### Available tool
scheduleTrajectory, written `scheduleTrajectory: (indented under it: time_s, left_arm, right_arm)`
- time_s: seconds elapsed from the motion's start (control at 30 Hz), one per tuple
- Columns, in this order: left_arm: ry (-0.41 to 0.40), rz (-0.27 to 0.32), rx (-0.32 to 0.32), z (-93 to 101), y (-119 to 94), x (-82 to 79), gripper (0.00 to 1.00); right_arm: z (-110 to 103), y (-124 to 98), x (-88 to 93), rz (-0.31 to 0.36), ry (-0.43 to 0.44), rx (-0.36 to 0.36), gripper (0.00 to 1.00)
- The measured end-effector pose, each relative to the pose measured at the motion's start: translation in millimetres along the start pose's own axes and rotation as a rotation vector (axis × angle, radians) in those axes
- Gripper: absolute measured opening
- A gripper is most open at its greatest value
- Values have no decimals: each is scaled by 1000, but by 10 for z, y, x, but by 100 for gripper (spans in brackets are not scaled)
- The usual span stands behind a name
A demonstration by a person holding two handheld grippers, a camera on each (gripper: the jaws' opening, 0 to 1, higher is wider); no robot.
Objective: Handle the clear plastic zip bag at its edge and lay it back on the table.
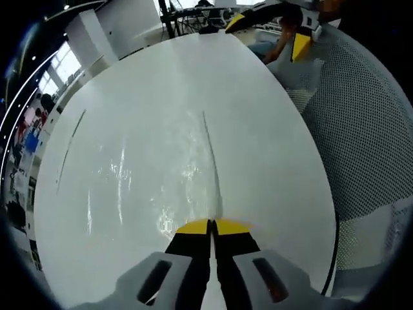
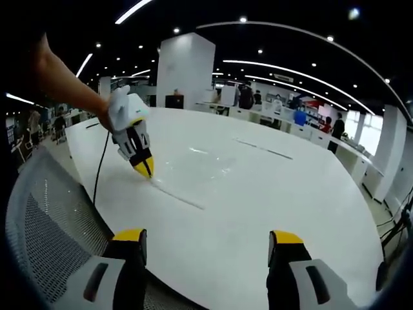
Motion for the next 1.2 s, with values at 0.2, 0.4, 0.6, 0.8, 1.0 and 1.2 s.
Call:
scheduleTrajectory:
  time_s: [0.2,0.4,0.6,0.8,1.0,1.2]
  left_arm:
    - [8,29,-16,92,-108,-104,0]
    - [-2,48,-12,185,-199,-168,0]
    - [8,61,-7,303,-305,-279,0]
    - [35,75,-8,428,-387,-409,0]
    - [42,89,-17,529,-474,-530,0]
    - [34,103,-32,590,-543,-589,0]
  right_arm:
    - [-37,-1,-10,-22,-55,-14,79]
    - [-96,-12,-92,-34,-122,-47,69]
    - [-167,-4,-293,-7,-160,-87,61]
    - [-261,27,-437,-5,-222,-145,53]
    - [-371,78,-469,-27,-265,-196,48]
    - [-499,150,-458,-45,-301,-239,43]
Point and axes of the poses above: the point that each gripper's makers call its tool centre point, and the gripper's own axes: y roughly forward along the fingers, z roughly to its right, x roughly out of its underside, the point moved 3 cm from there along -y, roughly backward along the fingers, and after that the axes turned 5 degrees about y, right-handed, at the moved point
